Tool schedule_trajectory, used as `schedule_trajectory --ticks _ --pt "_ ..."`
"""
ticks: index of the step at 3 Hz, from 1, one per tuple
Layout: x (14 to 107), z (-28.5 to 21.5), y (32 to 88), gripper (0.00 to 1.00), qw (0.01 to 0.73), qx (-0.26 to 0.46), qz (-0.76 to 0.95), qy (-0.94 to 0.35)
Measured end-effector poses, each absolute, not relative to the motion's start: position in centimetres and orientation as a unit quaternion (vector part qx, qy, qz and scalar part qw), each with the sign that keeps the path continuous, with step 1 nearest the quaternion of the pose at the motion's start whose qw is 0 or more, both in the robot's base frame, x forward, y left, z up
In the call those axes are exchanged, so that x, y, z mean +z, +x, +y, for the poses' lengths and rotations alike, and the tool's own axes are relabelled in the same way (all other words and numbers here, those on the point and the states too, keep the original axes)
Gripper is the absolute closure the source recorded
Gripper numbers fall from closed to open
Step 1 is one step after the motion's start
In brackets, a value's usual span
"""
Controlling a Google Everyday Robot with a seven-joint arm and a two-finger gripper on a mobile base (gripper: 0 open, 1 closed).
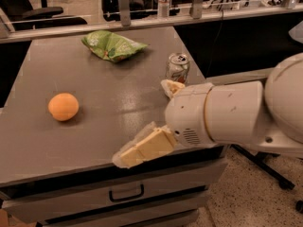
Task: Move orange near green rice chip bag
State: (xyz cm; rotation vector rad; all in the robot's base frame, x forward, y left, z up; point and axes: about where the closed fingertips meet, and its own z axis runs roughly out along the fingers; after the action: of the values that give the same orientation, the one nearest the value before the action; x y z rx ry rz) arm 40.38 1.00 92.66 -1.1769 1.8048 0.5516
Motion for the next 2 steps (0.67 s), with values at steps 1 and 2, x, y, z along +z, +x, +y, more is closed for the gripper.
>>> schedule_trajectory --ticks 1,2 --pt "90.6 6.7 41.5 0.00 0.468 0.246 0.721 -0.447" --pt "90.1 10.4 43.2 0.00 0.488 0.251 0.715 -0.433"
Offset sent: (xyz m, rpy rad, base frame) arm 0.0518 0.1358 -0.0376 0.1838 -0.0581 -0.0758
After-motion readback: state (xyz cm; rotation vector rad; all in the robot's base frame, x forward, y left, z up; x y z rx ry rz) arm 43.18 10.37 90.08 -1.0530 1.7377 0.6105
